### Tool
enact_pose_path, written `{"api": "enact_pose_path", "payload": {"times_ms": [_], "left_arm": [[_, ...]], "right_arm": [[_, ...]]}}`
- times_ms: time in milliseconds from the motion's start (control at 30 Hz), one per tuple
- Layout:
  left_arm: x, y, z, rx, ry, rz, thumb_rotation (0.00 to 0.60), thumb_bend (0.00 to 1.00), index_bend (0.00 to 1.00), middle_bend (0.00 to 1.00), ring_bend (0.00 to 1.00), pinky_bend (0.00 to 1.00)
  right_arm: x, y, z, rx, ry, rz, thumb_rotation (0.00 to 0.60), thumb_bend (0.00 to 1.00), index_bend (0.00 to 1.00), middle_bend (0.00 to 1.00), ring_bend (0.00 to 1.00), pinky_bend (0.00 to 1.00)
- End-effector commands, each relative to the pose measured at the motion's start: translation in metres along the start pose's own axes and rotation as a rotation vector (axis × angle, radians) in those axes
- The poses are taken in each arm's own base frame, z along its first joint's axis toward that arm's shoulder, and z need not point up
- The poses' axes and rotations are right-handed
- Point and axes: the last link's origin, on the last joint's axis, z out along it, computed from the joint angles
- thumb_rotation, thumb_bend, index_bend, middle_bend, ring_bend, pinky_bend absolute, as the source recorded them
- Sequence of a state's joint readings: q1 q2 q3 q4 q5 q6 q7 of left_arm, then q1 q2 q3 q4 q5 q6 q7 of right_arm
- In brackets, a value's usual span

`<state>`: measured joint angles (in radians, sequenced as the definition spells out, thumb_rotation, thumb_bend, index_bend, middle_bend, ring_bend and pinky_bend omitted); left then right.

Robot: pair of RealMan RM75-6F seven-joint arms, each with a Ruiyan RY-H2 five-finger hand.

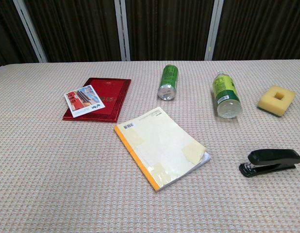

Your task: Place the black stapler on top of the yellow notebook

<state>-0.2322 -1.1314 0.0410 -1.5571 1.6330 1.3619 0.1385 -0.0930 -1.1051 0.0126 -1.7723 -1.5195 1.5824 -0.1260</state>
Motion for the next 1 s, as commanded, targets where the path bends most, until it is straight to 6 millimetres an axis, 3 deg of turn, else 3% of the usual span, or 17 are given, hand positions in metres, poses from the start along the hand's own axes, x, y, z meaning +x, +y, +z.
{"api": "enact_pose_path", "payload": {"times_ms": [33,367,633,800,1000], "left_arm": [[0.0,0.0,0.0,0.0,0.0,0.001,0.6,0.32,0.0,0.0,0.0,0.14],[0.0,0.001,0.0,0.002,-0.001,0.003,0.6,0.32,0.0,0.0,0.0,0.14],[-0.002,0.003,0.001,0.01,-0.003,0.015,0.6,0.32,0.0,0.0,0.0,0.14],[-0.004,0.005,0.006,0.005,0.002,0.022,0.6,0.32,0.0,0.0,0.0,0.14],[-0.009,0.004,0.012,0.016,-0.021,0.032,0.6,0.32,0.0,0.0,0.0,0.14]], "right_arm": [[0.0,0.0,0.0,0.001,0.0,0.0,0.6,0.22,0.0,0.0,0.0,0.0],[-0.008,-0.006,0.002,0.027,-0.033,-0.015,0.6,0.22,0.0,0.0,0.0,0.0],[-0.038,-0.037,0.008,0.176,-0.151,-0.041,0.6,0.22,0.06,0.0,0.0,0.0],[-0.053,-0.062,0.025,0.25,-0.187,-0.05,0.6,0.23,0.0,0.02,0.0,0.0],[-0.068,-0.086,0.047,0.302,-0.21,-0.061,0.6,0.22,0.07,0.08,0.0,0.0]]}}
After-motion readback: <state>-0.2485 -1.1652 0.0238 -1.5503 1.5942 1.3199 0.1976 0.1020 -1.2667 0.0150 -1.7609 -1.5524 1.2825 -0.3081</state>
